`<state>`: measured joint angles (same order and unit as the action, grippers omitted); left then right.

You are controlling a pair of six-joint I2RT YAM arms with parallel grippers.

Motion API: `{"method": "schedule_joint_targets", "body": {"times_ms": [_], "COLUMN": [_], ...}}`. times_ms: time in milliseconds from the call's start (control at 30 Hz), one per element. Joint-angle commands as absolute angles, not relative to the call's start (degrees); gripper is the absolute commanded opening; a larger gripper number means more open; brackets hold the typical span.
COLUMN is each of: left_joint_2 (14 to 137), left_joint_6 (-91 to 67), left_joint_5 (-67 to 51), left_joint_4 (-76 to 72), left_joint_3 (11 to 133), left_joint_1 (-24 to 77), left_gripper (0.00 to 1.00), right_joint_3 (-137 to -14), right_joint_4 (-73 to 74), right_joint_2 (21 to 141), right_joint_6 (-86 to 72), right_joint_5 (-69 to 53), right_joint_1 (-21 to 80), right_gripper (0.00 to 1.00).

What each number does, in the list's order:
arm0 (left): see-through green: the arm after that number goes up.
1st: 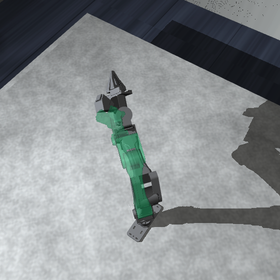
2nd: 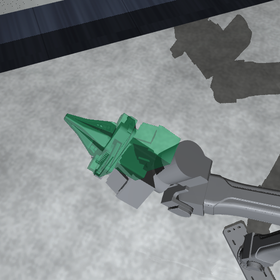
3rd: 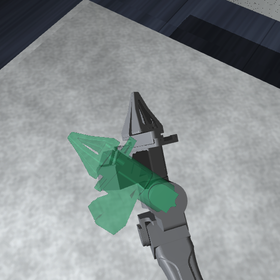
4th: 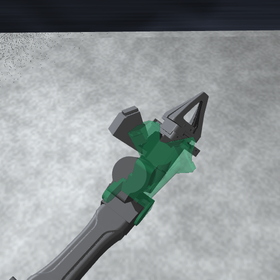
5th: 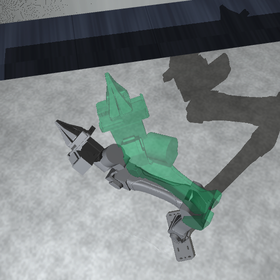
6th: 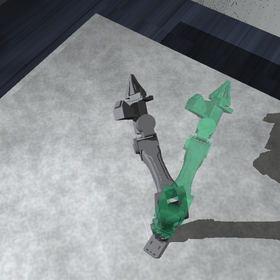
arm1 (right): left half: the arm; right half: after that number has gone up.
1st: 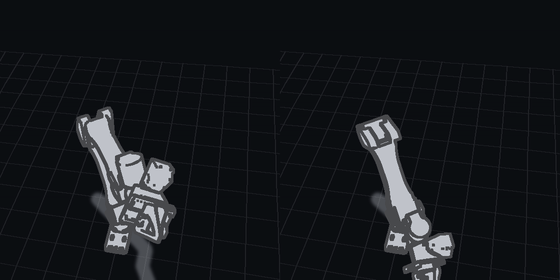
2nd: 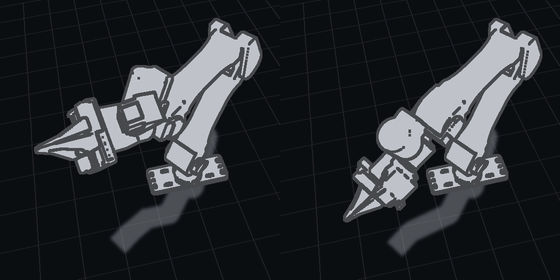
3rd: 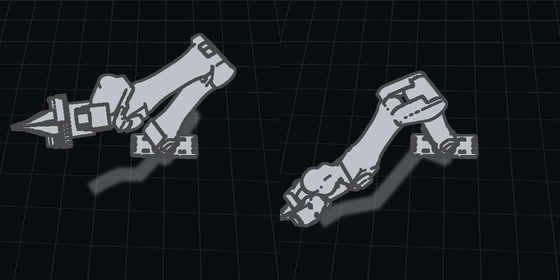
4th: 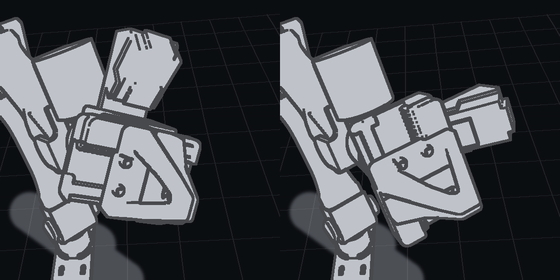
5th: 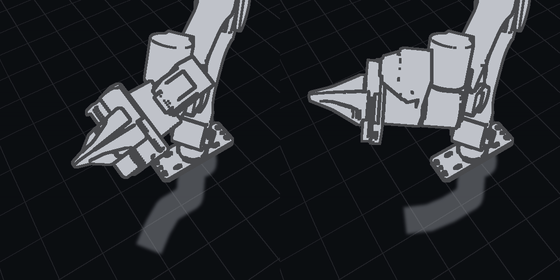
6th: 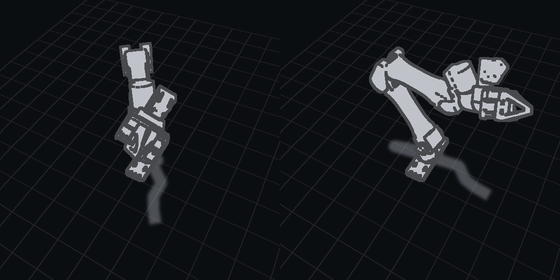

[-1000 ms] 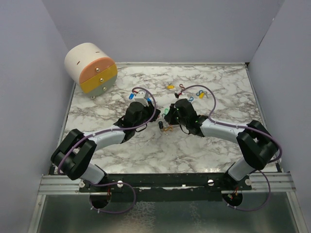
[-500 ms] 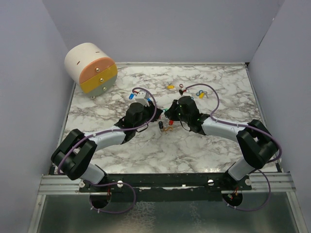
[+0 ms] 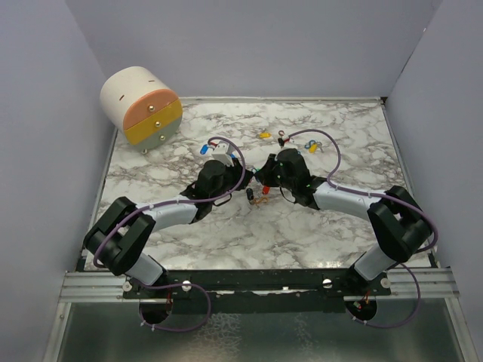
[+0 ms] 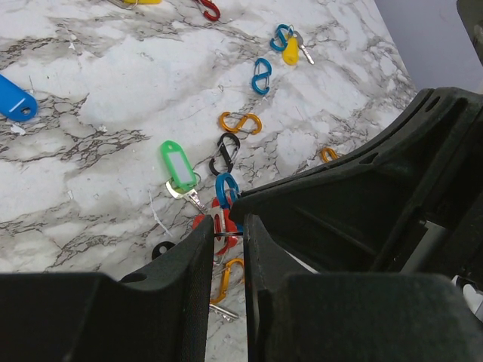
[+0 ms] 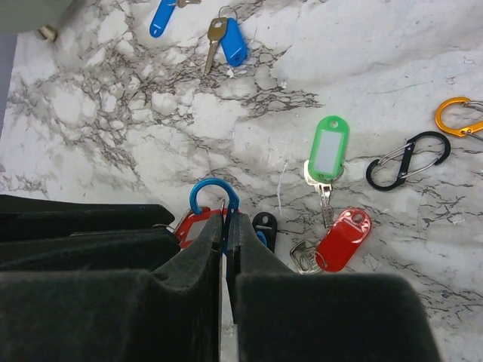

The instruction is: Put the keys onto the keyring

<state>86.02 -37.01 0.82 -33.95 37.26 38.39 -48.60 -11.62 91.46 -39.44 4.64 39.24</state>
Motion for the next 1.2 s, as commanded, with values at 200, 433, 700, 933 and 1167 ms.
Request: {"method": "schedule_joint_targets", "body": {"times_ms": [200, 433, 700, 933, 1167], "left_joint_2": [87.26, 87.55, 88.22, 88.50, 88.86], "left_joint_6": [-37.44, -37.01, -36.58, -36.32, -36.21], "left_joint_5": [-0.30, -0.10, 0.00, 0.09, 0.39], "left_joint_4": [-36.69, -36.78, -36.83, -36.81, -36.82], "left_joint_3": [38.06, 38.71, 39.23, 39.38, 39.71], "left_joint_1": [38.76, 38.76, 38.73, 38.70, 38.72], "left_gripper": [0.08, 0.08, 0.08, 0.08, 0.08], "right_joint_3": [-47.66, -47.06, -45.86, -45.53, -44.91], "right_joint_4": [-14.68, -15.10, -15.82, -16.08, -16.42], "right_joint_2": [89.88, 89.64, 88.77, 88.29, 87.69], "right_joint_6": [-40.30, -40.49, -40.52, -40.34, -40.34], "right_joint_5": [1.63, 0.75, 0.18, -0.07, -0.60], "right_joint_1": [38.82, 38.84, 38.77, 38.84, 38.85], "right_gripper": [0.01, 0.01, 0.01, 0.01, 0.01]}}
